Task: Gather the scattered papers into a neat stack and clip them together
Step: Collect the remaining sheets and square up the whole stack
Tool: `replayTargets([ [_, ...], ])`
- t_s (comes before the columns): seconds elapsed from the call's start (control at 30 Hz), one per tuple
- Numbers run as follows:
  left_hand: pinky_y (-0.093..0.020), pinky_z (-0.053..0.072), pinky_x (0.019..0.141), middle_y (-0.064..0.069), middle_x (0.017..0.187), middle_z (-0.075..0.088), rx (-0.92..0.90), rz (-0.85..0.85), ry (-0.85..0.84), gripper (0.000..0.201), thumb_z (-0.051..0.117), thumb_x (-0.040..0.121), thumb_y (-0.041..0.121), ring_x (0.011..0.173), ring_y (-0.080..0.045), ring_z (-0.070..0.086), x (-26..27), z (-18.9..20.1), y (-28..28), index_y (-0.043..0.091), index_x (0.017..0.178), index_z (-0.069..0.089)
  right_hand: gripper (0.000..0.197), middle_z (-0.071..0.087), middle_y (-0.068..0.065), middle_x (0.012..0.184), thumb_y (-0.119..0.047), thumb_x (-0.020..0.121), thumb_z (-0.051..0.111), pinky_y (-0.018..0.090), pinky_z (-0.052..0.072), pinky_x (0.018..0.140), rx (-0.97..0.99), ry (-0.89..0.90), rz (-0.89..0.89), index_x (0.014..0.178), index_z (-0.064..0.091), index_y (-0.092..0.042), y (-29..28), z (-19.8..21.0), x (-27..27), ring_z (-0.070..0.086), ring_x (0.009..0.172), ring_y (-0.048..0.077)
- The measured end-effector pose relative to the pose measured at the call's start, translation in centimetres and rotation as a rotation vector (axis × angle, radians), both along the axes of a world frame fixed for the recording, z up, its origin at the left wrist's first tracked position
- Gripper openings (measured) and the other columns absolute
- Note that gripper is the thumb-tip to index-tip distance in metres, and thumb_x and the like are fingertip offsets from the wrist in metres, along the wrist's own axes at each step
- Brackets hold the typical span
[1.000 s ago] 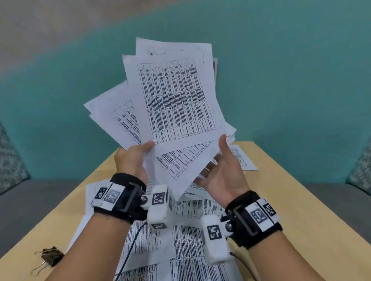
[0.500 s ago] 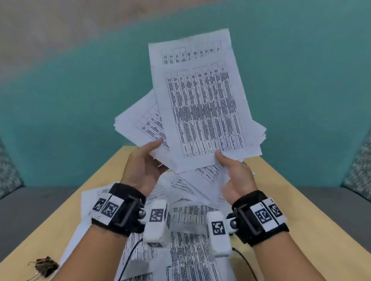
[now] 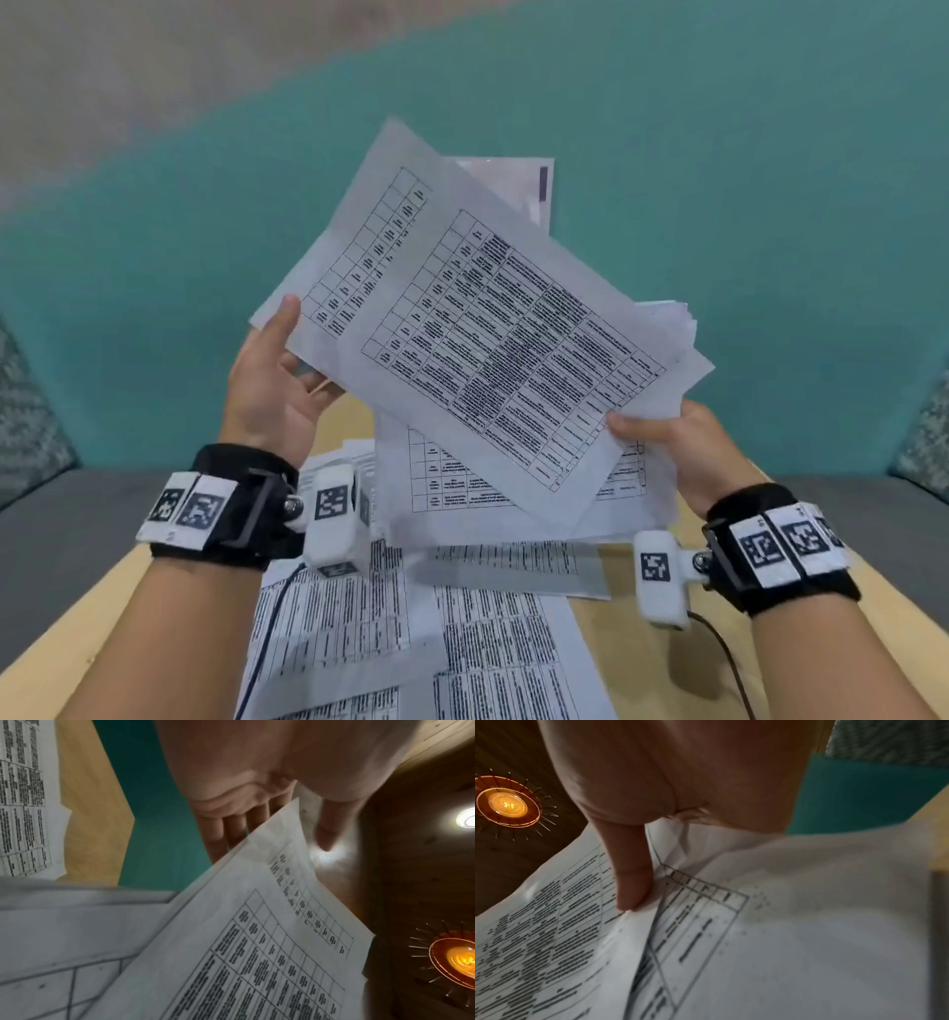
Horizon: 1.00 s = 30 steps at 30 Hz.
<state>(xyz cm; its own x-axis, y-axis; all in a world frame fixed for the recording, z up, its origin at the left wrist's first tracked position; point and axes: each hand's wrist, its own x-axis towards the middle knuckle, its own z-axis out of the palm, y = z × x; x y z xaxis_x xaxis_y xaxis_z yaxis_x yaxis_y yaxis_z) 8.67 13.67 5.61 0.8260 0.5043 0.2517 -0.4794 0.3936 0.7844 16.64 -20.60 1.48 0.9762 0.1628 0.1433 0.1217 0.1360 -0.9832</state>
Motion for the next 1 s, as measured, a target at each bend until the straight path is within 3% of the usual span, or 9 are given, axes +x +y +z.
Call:
replayTargets([
  [0.13, -0.035, 0.061, 0.075, -0.005, 0.107, 0.076, 0.037, 0.093, 0.056, 0.011, 0.068, 0.095, 0.023, 0.095, -0.025, 0.07, 0.8, -0.8, 0.5, 0.021, 0.105, 0.065, 0.034, 0.076, 0.019, 0.111, 0.002, 0.084, 0.07, 0.043, 0.058, 0.089, 0.092, 0.003, 0.002, 0.117, 0.067, 0.006, -0.1, 0.0, -0.1, 0.073, 0.105, 0.035],
  [0.23, -0.04, 0.06, 0.083, -0.01, 0.113, 0.076, 0.115, 0.096, 0.085, 0.018, 0.072, 0.092, 0.018, 0.096, -0.025, 0.071, 1.0, -1.1, 0.0, 0.017, 0.109, 0.067, 0.048, 0.072, 0.022, 0.119, -0.001, 0.083, 0.072, 0.05, 0.054, 0.098, 0.195, 0.026, 0.023, 0.129, 0.06, 0.006, -0.5, 0.2, 0.1, 0.071, 0.109, 0.037],
  [0.4, -0.042, 0.061, 0.085, -0.012, 0.107, 0.078, 0.286, 0.071, 0.124, 0.021, 0.072, 0.087, 0.006, 0.09, -0.025, 0.073, 0.7, -1.0, -0.7, 0.01, 0.107, 0.071, 0.127, 0.072, 0.023, 0.12, -0.015, 0.053, 0.096, 0.055, 0.054, 0.099, 0.267, 0.022, -0.008, 0.153, 0.022, 0.008, -1.0, 0.4, 0.3, 0.071, 0.11, 0.037],
  [0.43, -0.043, 0.061, 0.086, -0.013, 0.105, 0.078, 0.329, 0.056, 0.15, 0.021, 0.072, 0.086, 0.006, 0.09, -0.026, 0.074, 0.7, -1.1, -0.7, 0.007, 0.107, 0.071, 0.121, 0.071, 0.024, 0.119, -0.015, 0.055, 0.094, 0.053, 0.056, 0.095, 0.284, 0.026, -0.018, 0.15, 0.024, 0.011, -1.1, 0.4, 0.2, 0.071, 0.11, 0.038],
  [0.57, -0.045, 0.06, 0.089, -0.015, 0.108, 0.078, 0.506, -0.038, 0.282, 0.03, 0.073, 0.085, 0.006, 0.094, -0.031, 0.073, 0.6, -1.4, -0.8, -0.002, 0.114, 0.07, 0.045, 0.07, 0.027, 0.12, -0.001, 0.084, 0.072, 0.049, 0.056, 0.096, 0.213, 0.036, -0.07, 0.125, 0.057, 0.013, -1.1, 0.7, 0.1, 0.071, 0.107, 0.038],
  [0.7, -0.039, 0.052, 0.084, 0.0, 0.106, 0.079, 0.515, 0.028, 0.279, 0.041, 0.083, 0.077, 0.023, 0.093, -0.021, 0.071, 0.6, -1.8, 0.0, 0.011, 0.112, 0.066, 0.023, 0.074, 0.023, 0.113, 0.002, 0.084, 0.072, 0.049, 0.055, 0.093, 0.146, 0.036, -0.111, 0.105, 0.063, -0.001, -1.3, 0.7, -0.4, 0.073, 0.103, 0.036],
  [0.83, -0.05, 0.044, 0.108, 0.003, 0.118, 0.077, 0.529, -0.145, 0.299, 0.053, 0.086, 0.072, 0.035, 0.116, -0.02, 0.07, 0.2, -2.1, 0.0, 0.02, 0.12, 0.071, 0.03, 0.075, 0.021, 0.109, 0.003, 0.083, 0.072, 0.047, 0.054, 0.094, 0.118, 0.039, -0.092, 0.111, 0.061, 0.005, -1.5, 0.6, -0.8, 0.072, 0.105, 0.038],
  [0.9, -0.039, 0.053, 0.092, 0.005, 0.107, 0.08, 0.593, -0.18, 0.307, 0.028, 0.08, 0.081, 0.022, 0.1, -0.012, 0.075, 0.3, -2.3, -0.7, 0.017, 0.109, 0.075, 0.052, 0.074, 0.02, 0.11, 0.0, 0.08, 0.076, 0.049, 0.054, 0.097, 0.133, 0.06, -0.095, 0.124, 0.049, 0.011, -1.2, 0.3, -0.7, 0.072, 0.104, 0.037],
  [1.0, -0.025, 0.058, 0.073, 0.003, 0.093, 0.082, 0.63, -0.104, 0.265, 0.014, 0.076, 0.084, 0.003, 0.092, -0.015, 0.077, 0.9, -2.7, -1.5, 0.011, 0.096, 0.076, 0.069, 0.071, 0.021, 0.115, -0.021, 0.066, 0.091, 0.051, 0.053, 0.098, 0.115, -0.012, -0.2, 0.115, 0.053, 0.008, -0.6, -0.4, -0.1, 0.07, 0.104, 0.034],
])
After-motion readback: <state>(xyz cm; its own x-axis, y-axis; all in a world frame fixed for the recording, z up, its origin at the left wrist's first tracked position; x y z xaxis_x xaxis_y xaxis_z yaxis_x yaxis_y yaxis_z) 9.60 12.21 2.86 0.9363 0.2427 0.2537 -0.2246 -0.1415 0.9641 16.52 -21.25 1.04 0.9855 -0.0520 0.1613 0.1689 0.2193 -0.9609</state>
